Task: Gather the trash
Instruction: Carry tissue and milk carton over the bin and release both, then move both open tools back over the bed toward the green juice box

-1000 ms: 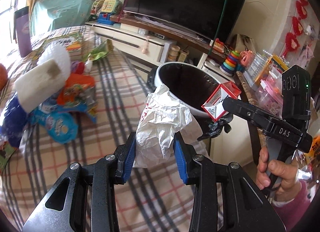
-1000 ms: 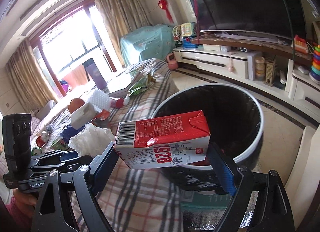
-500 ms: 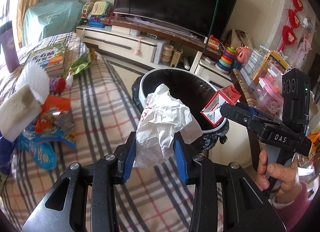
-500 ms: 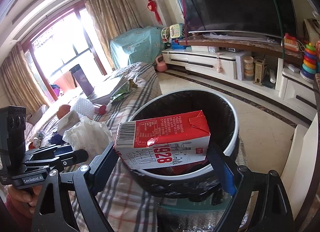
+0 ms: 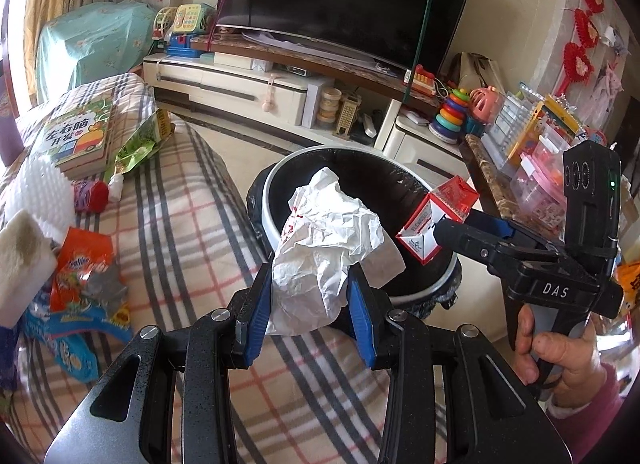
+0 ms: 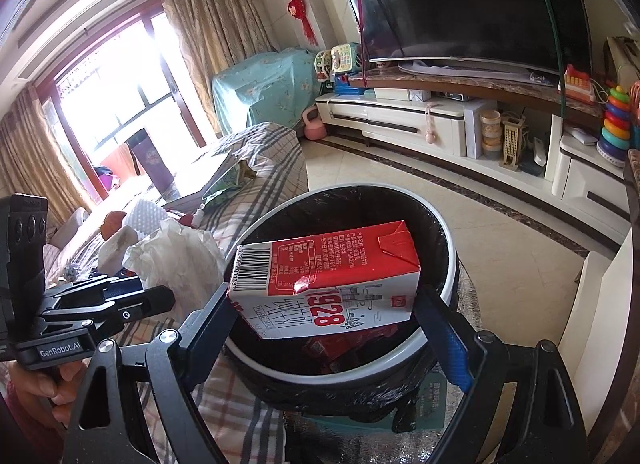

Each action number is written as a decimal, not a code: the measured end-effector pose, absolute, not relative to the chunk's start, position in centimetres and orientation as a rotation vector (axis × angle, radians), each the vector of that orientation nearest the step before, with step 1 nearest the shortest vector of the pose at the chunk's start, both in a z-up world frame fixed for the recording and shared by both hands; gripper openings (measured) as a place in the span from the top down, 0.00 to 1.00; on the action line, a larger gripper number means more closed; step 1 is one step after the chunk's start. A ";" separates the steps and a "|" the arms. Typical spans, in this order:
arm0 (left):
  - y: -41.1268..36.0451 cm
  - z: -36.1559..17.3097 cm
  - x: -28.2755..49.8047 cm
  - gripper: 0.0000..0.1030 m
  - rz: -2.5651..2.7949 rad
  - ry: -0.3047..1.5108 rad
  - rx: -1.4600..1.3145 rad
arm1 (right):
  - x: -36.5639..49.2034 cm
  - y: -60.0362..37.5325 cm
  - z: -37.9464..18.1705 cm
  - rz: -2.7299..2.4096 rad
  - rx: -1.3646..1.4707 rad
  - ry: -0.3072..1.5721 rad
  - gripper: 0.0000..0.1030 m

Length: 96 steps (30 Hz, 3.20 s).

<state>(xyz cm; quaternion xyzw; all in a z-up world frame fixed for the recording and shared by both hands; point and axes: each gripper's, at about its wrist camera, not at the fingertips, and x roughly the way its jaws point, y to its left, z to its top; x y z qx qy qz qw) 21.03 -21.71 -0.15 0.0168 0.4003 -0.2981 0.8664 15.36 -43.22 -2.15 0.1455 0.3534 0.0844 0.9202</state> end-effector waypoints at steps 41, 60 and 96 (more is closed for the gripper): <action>-16.1 -2.5 18.9 0.37 -0.495 0.880 -0.060 | 13.7 -39.2 -1.6 0.271 0.336 0.729 0.09; -5.1 -4.9 14.9 0.37 -0.319 0.895 -0.191 | 13.2 -29.5 -2.8 0.428 0.297 0.781 0.09; 9.2 -5.6 14.7 0.26 -0.029 0.871 -0.230 | 17.4 -17.7 -4.5 0.584 0.206 0.872 0.09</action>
